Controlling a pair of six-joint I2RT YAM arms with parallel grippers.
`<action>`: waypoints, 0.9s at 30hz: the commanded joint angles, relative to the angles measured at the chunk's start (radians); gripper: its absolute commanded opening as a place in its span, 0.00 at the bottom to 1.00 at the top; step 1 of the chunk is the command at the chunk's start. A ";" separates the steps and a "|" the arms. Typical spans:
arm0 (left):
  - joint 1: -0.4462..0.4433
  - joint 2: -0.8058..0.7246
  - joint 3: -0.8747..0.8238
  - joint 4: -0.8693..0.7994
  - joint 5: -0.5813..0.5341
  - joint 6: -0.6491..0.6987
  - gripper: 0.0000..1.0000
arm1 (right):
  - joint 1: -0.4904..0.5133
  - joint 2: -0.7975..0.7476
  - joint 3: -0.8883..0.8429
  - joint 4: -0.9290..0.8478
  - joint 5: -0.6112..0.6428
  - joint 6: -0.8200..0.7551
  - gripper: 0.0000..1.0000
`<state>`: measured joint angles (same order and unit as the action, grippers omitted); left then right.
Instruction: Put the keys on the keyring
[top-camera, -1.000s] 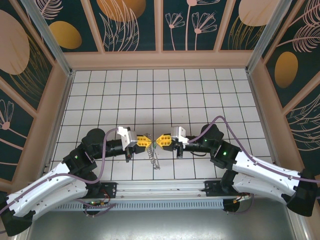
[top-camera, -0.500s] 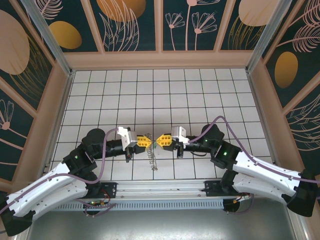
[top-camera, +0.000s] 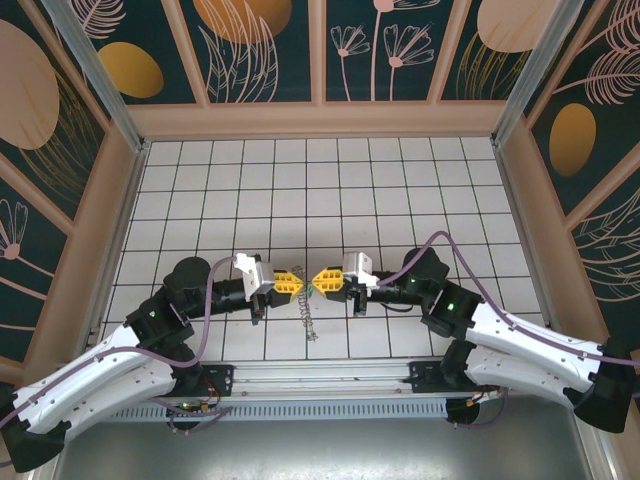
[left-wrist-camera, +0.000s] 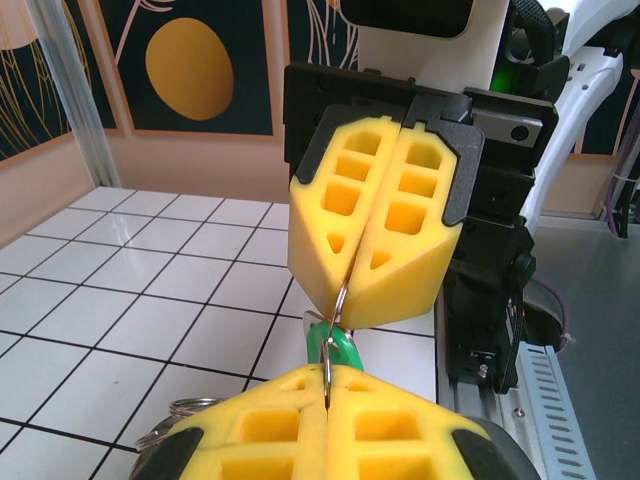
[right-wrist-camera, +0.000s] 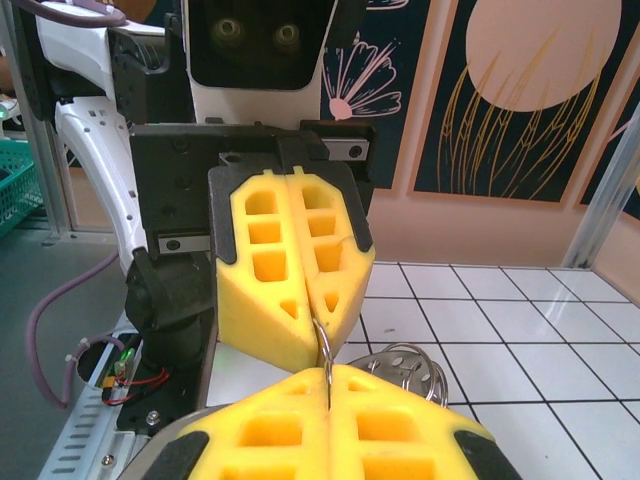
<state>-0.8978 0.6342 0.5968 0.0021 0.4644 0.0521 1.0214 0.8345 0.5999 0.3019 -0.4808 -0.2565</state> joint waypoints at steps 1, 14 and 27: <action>-0.002 -0.003 0.021 0.029 0.018 0.018 0.00 | 0.010 0.000 0.037 0.011 -0.020 -0.001 0.00; -0.002 -0.005 0.020 0.029 0.020 0.018 0.00 | 0.012 0.001 0.040 0.013 -0.011 0.002 0.00; -0.003 -0.004 0.020 0.030 0.033 0.018 0.00 | 0.011 -0.019 0.027 0.005 0.025 -0.002 0.00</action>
<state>-0.8978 0.6350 0.5968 -0.0040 0.4717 0.0521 1.0241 0.8330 0.6018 0.3016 -0.4709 -0.2565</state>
